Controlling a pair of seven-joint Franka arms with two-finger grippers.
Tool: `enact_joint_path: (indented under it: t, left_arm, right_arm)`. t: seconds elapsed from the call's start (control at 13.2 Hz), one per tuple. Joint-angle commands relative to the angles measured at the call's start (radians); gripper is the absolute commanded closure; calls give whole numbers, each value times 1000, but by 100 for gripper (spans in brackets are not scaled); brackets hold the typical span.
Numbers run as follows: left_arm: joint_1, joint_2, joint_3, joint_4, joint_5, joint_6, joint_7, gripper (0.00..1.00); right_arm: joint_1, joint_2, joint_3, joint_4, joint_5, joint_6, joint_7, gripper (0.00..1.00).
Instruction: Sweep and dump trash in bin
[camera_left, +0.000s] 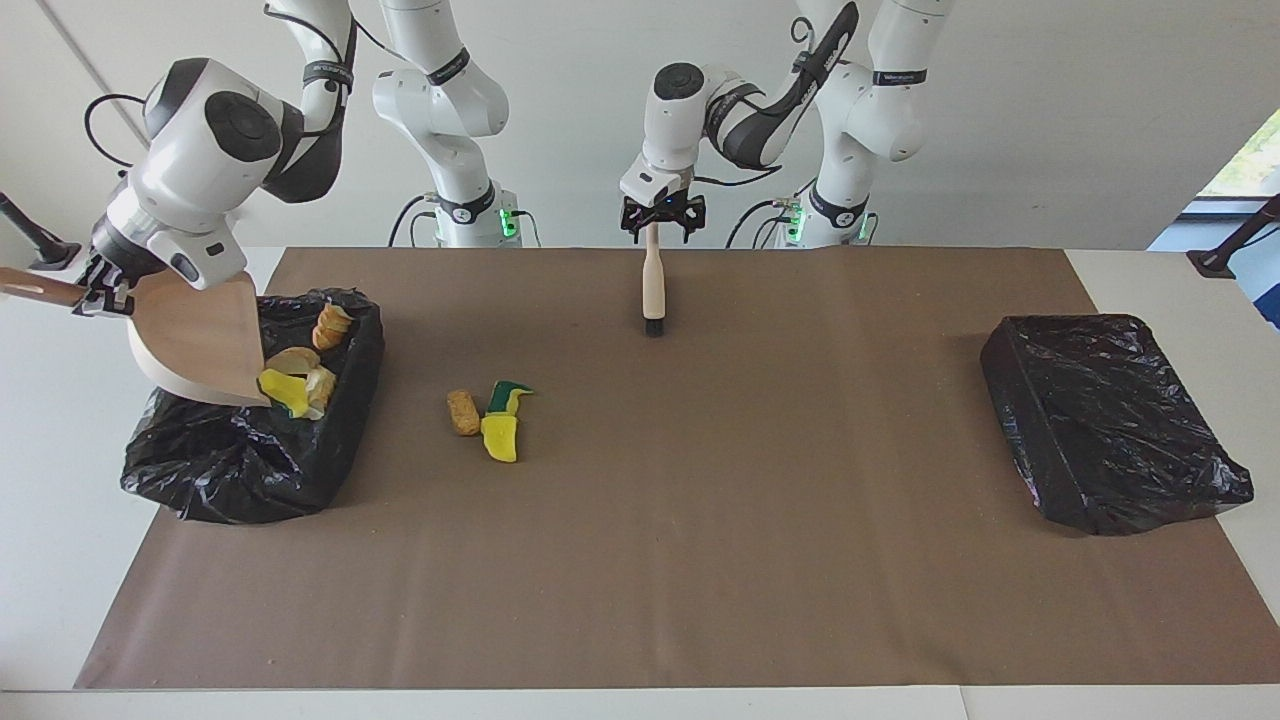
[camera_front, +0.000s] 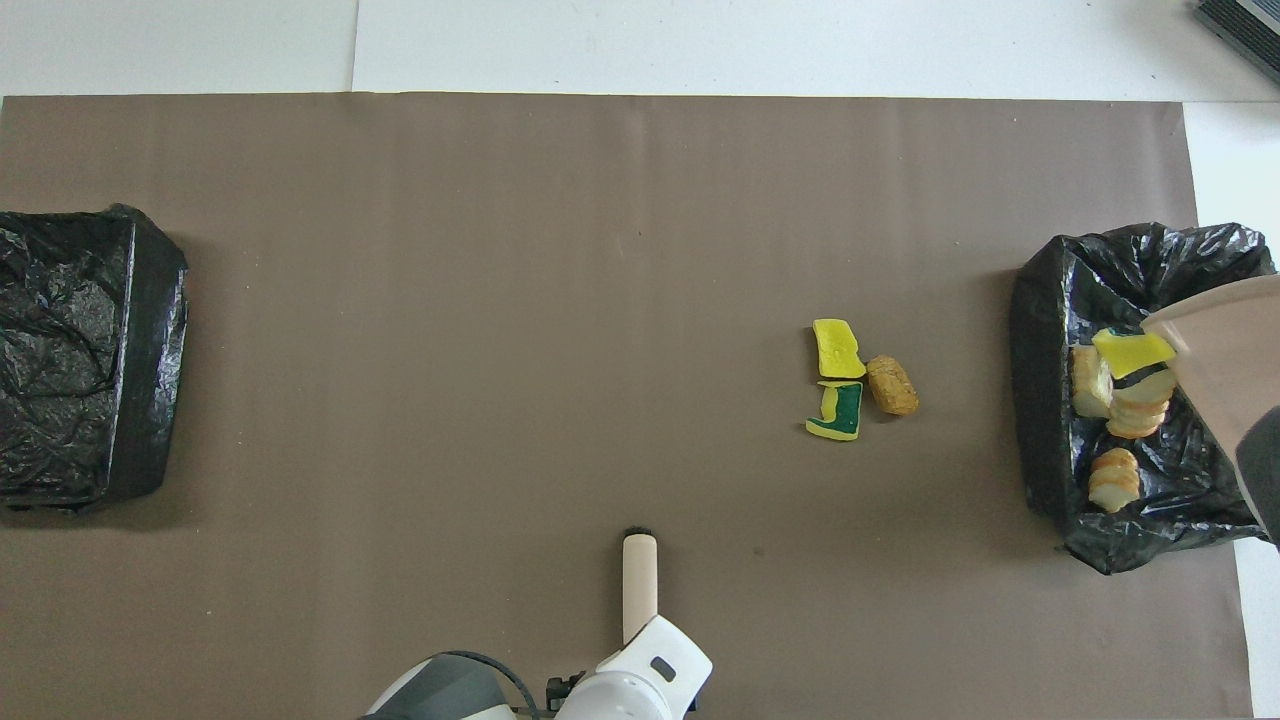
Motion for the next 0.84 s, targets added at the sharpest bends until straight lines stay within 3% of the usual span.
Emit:
enact_joint_path:
  t: [0.0,0.3,0.68,0.76]
  left_arm:
    - [125,22,-4,96,83,-71,123,0]
    - [356,37,-2,296,120,-191,438,0]
    - [583,94,-1,605,141,-387,727,0]
    - [619,92,3,643,141,-416,779,0]
  right_arm:
    - [0,-38,11,-7,-34,-24,-14,100]
    - [49,-105,24,-7,-33,-116,9,100]
    - [89,-113,31,14,-20,-164,138,100]
    - [101,-119,37,29,-16,-225,158,100]
